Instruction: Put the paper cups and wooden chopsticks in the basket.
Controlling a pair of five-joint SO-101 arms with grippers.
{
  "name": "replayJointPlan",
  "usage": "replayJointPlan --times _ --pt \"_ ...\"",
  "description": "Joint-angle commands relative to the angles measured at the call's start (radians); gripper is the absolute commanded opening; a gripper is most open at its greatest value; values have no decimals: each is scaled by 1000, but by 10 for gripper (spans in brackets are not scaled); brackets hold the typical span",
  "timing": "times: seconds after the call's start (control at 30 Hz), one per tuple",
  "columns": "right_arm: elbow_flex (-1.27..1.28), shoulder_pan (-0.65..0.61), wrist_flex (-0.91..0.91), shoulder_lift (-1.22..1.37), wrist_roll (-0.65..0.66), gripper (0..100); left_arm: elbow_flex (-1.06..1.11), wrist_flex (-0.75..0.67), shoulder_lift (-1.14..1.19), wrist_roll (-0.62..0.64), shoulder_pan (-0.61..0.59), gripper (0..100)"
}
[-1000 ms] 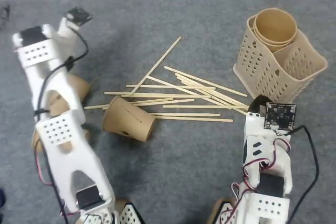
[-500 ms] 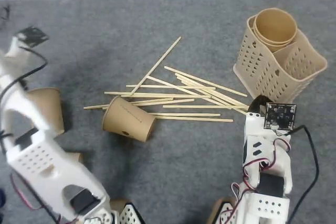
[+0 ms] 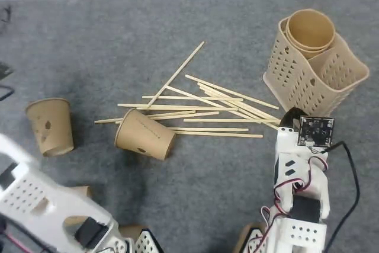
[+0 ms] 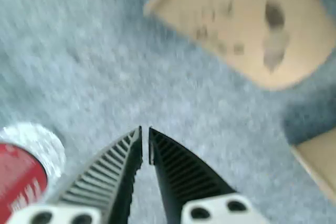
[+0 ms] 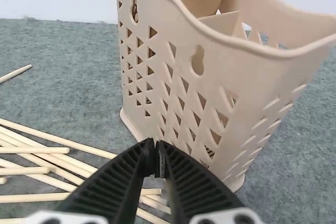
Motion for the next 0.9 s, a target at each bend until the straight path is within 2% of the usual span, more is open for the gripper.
replayJointPlan --times 0.0,0.13,0.37,0.5,0.67,0.87 --pt "2 -10 -18 -16 18 8 70 29 -149 -137 -129 13" --pt "3 -10 -18 -16 18 8 308 29 -348 -247 -215 13" --pt "11 -10 -19 -16 18 8 849 28 -824 -267 -261 13" --pt "11 -10 -18 -16 18 8 1093 26 -1002 -388 -295 13" --pt "11 -10 -16 -16 18 8 1228 -18 -1074 -408 -302 13" --pt "9 -12 -15 -16 18 8 1294 -212 -1013 -407 -367 13"
